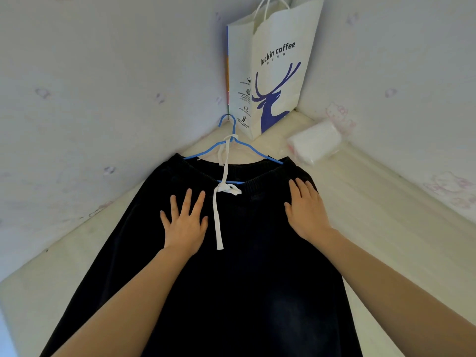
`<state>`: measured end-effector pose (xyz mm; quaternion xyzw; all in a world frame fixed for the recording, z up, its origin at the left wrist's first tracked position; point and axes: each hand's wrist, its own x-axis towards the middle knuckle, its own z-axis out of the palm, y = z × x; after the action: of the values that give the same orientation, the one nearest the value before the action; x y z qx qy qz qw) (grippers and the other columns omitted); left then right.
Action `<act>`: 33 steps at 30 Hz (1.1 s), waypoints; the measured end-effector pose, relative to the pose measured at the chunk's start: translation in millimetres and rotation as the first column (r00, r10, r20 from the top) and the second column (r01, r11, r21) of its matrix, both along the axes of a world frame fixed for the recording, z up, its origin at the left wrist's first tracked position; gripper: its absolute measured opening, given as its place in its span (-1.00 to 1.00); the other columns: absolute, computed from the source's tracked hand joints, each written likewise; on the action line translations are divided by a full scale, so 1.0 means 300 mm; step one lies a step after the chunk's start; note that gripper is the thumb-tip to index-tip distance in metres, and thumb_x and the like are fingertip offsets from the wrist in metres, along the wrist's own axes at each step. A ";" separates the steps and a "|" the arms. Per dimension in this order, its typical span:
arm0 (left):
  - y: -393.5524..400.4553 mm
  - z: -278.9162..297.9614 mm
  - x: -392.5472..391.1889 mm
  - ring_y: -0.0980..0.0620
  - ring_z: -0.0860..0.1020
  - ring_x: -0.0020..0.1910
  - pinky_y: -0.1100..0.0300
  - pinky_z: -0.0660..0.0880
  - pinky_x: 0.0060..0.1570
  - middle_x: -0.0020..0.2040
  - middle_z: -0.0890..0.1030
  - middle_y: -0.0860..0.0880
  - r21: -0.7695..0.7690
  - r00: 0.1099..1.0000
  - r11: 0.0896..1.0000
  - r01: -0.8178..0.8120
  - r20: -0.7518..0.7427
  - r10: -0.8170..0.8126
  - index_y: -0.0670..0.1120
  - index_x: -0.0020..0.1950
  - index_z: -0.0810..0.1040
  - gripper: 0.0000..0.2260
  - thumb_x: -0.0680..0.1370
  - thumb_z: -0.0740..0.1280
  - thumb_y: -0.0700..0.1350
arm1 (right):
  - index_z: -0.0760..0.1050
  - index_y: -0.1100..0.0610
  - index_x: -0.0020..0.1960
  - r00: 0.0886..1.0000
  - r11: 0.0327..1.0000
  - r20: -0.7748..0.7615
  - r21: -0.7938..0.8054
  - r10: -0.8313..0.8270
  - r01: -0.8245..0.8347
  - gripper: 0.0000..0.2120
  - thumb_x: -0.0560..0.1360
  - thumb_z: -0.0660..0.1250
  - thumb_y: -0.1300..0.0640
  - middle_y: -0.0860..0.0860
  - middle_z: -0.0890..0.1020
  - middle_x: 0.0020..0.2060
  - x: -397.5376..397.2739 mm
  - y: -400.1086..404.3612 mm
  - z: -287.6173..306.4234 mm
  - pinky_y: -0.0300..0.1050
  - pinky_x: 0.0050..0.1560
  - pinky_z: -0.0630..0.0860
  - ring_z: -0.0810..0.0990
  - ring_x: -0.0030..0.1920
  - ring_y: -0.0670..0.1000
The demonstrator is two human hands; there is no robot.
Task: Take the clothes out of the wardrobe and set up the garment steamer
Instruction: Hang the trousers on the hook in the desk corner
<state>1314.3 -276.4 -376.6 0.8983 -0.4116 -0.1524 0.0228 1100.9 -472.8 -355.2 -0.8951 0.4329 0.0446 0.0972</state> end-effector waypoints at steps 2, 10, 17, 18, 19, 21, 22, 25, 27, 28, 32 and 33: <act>0.056 0.004 -0.052 -0.18 -0.20 0.54 -0.25 -0.07 0.46 0.59 -0.12 -0.01 0.003 0.999 0.999 0.032 -0.004 -0.032 0.15 0.56 -0.17 -0.45 0.64 0.03 0.09 | -0.02 0.17 0.55 1.000 1.000 -0.021 0.021 0.022 -0.021 -0.40 0.61 0.10 0.01 0.11 0.08 0.54 -0.036 0.065 0.014 0.11 0.51 0.05 -0.01 0.53 0.15; 0.281 0.029 -0.248 -0.09 -0.05 0.56 -0.10 -0.01 0.50 0.58 0.03 -0.06 -0.076 0.996 0.994 0.083 -0.034 -0.086 0.01 0.57 0.04 -0.51 0.65 0.06 0.02 | -0.04 0.17 0.55 0.994 0.995 -0.066 0.065 0.083 -0.078 -0.43 0.63 0.04 0.00 0.08 0.08 0.54 -0.210 0.357 0.042 0.11 0.52 -0.04 -0.08 0.54 0.12; 0.460 0.031 -0.397 -0.09 -0.03 0.56 -0.06 -0.01 0.50 0.57 0.10 -0.03 -0.077 0.987 0.987 0.142 -0.066 -0.148 -0.02 0.56 0.11 -0.51 0.64 0.09 0.03 | 0.02 0.19 0.54 1.000 0.984 0.009 0.178 -0.005 0.003 -0.45 0.63 0.08 0.04 0.11 0.07 0.54 -0.323 0.695 0.062 0.06 0.52 -0.02 -0.05 0.54 0.13; 0.488 0.033 -0.413 -0.09 -0.02 0.56 -0.05 -0.01 0.50 0.57 0.11 -0.03 -0.077 0.984 0.984 0.162 -0.065 -0.167 -0.02 0.55 0.12 -0.52 0.64 0.09 0.03 | 0.02 0.19 0.54 1.000 0.983 0.019 0.181 -0.024 0.020 -0.45 0.63 0.09 0.04 0.11 0.08 0.54 -0.333 0.734 0.066 0.06 0.52 -0.02 -0.05 0.54 0.13; 0.516 0.038 -0.427 -0.08 0.00 0.56 -0.05 0.00 0.50 0.56 0.13 -0.04 -0.085 0.981 0.980 0.179 -0.066 -0.185 -0.03 0.55 0.14 -0.52 0.64 0.10 0.03 | 0.03 0.19 0.54 0.999 0.982 0.026 0.184 -0.044 0.039 -0.45 0.62 0.09 0.04 0.11 0.09 0.53 -0.344 0.772 0.070 0.06 0.52 -0.02 -0.04 0.54 0.13; 0.570 0.050 -0.447 -0.07 0.05 0.55 -0.05 0.03 0.50 0.55 0.17 -0.04 -0.098 0.972 0.971 0.217 -0.065 -0.224 -0.04 0.54 0.18 -0.54 0.64 0.11 0.02 | 0.03 0.18 0.54 0.995 0.978 0.031 0.189 -0.090 0.083 -0.45 0.62 0.10 0.04 0.10 0.11 0.53 -0.366 0.844 0.079 0.05 0.52 0.01 -0.03 0.54 0.13; 0.598 0.054 -0.455 -0.06 0.06 0.55 -0.03 0.03 0.50 0.55 0.17 -0.04 -0.090 0.965 0.964 0.249 -0.062 -0.255 -0.04 0.53 0.19 -0.54 0.64 0.10 0.02 | 0.03 0.19 0.54 0.993 0.976 0.033 0.192 -0.114 0.106 -0.45 0.62 0.10 0.04 0.11 0.12 0.53 -0.378 0.880 0.080 0.05 0.52 0.04 -0.02 0.54 0.14; 0.683 0.065 -0.491 -0.05 0.12 0.54 0.02 0.12 0.48 0.54 0.20 -0.05 -0.073 0.925 0.925 0.374 -0.043 -0.377 -0.06 0.53 0.18 -0.53 0.64 0.10 0.03 | 0.06 0.20 0.53 0.984 0.968 0.033 0.186 -0.176 0.167 -0.45 0.62 0.10 0.03 0.12 0.19 0.51 -0.421 0.996 0.087 0.05 0.51 0.09 0.04 0.53 0.14; 0.736 0.072 -0.518 -0.04 0.18 0.52 0.04 0.17 0.47 0.52 0.25 -0.05 -0.087 0.905 0.905 0.417 -0.053 -0.422 -0.07 0.53 0.20 -0.52 0.63 0.14 0.02 | 0.08 0.20 0.53 0.974 0.958 0.042 0.194 -0.223 0.211 -0.45 0.62 0.10 0.02 0.12 0.22 0.49 -0.454 1.075 0.100 0.03 0.50 0.11 0.06 0.52 0.13; 0.758 0.078 -0.531 -0.04 0.21 0.50 0.05 0.19 0.46 0.51 0.27 -0.05 -0.099 0.898 0.898 0.430 -0.056 -0.436 -0.06 0.53 0.21 -0.52 0.63 0.15 0.02 | 0.09 0.19 0.53 0.965 0.949 0.053 0.204 -0.255 0.240 -0.46 0.62 0.10 0.02 0.11 0.24 0.48 -0.472 1.114 0.110 0.01 0.50 0.11 0.07 0.52 0.13; 0.800 0.128 -0.593 0.00 0.40 0.37 0.10 0.37 0.34 0.37 0.46 0.00 -0.182 0.864 0.853 0.489 -0.030 -0.502 -0.05 0.46 0.33 -0.57 0.60 0.21 -0.01 | 0.10 0.18 0.52 0.927 0.914 0.085 0.218 -0.366 0.341 -0.48 0.63 0.09 0.02 0.09 0.29 0.46 -0.553 1.254 0.181 -0.03 0.48 0.15 0.15 0.50 0.11; 0.802 0.142 -0.614 0.00 0.45 0.31 0.11 0.43 0.28 0.31 0.52 0.00 -0.217 0.851 0.834 0.508 -0.022 -0.524 -0.06 0.43 0.38 -0.59 0.59 0.23 -0.02 | 0.11 0.17 0.52 0.914 0.903 0.087 0.216 -0.397 0.372 -0.49 0.63 0.09 0.02 0.09 0.31 0.44 -0.576 1.287 0.199 -0.04 0.47 0.18 0.18 0.49 0.10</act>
<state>1130.0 -35.8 -334.0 0.7399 -0.6506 -0.1460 0.0889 928.0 -86.7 -295.6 -0.7792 0.5873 0.0089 0.2188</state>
